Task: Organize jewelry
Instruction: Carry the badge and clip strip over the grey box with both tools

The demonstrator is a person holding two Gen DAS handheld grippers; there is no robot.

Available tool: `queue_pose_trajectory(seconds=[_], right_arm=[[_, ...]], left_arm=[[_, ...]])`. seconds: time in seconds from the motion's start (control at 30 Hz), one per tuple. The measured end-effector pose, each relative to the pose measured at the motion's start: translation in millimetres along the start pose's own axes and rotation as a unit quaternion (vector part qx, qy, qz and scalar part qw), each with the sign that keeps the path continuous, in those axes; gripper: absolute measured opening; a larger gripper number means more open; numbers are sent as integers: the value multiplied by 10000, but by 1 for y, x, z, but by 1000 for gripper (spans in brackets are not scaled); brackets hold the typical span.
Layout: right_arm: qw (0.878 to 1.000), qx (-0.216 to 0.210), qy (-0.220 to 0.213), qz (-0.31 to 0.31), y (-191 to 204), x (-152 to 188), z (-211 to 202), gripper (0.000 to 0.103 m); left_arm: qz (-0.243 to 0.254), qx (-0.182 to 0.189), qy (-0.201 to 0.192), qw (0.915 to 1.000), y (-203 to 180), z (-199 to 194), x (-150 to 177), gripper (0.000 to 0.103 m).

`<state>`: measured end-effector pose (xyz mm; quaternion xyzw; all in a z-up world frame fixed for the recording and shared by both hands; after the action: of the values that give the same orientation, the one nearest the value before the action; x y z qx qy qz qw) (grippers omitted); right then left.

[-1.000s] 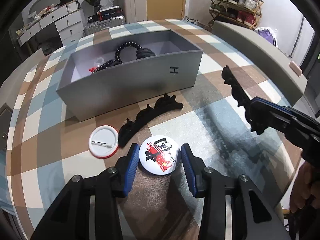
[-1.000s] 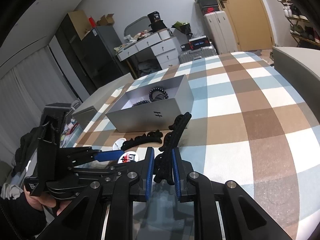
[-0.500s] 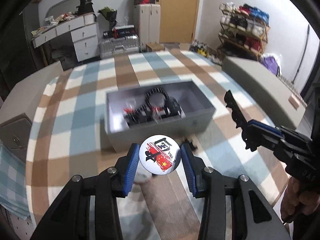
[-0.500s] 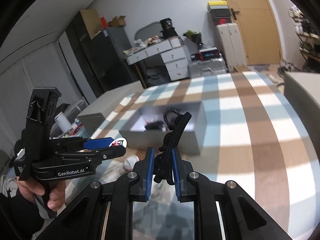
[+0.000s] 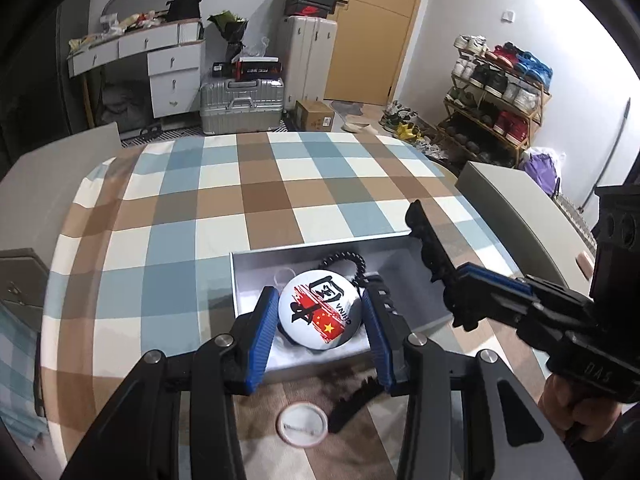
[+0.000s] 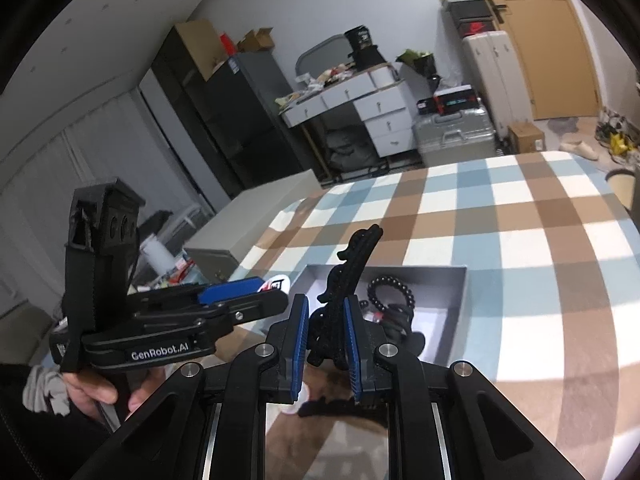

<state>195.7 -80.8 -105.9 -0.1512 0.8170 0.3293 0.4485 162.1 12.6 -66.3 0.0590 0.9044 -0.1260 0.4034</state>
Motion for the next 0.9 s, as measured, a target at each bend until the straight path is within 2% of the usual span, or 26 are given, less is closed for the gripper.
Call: queue_pose_trajectory(seconds=[0.3,0.5,0.9], right_arm=[[9990,-125,425,-100,-10,4,37,17],[9982,-131,572,-133,-11,11,46,17],[9979,89,510,-395,-1,10,48,19]], left_arm=[[-204,135,215,9995,11,23,0,37],[-239,213,304,9990,13,30,1,37],[-84,324,335,9989,8,33,-3,37]])
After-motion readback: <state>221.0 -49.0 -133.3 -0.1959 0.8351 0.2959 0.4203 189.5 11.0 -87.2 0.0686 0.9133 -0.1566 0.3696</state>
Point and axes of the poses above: each gripper's, at about its wrist camera, not at the fingertips, and z roughly the way its jaws point, y to its left, x to its underside, the point moved 2 cm from there along z, roughly the way its jaws point, and after that the axes turned 6 degrees about -y, right-handed, at the moved point
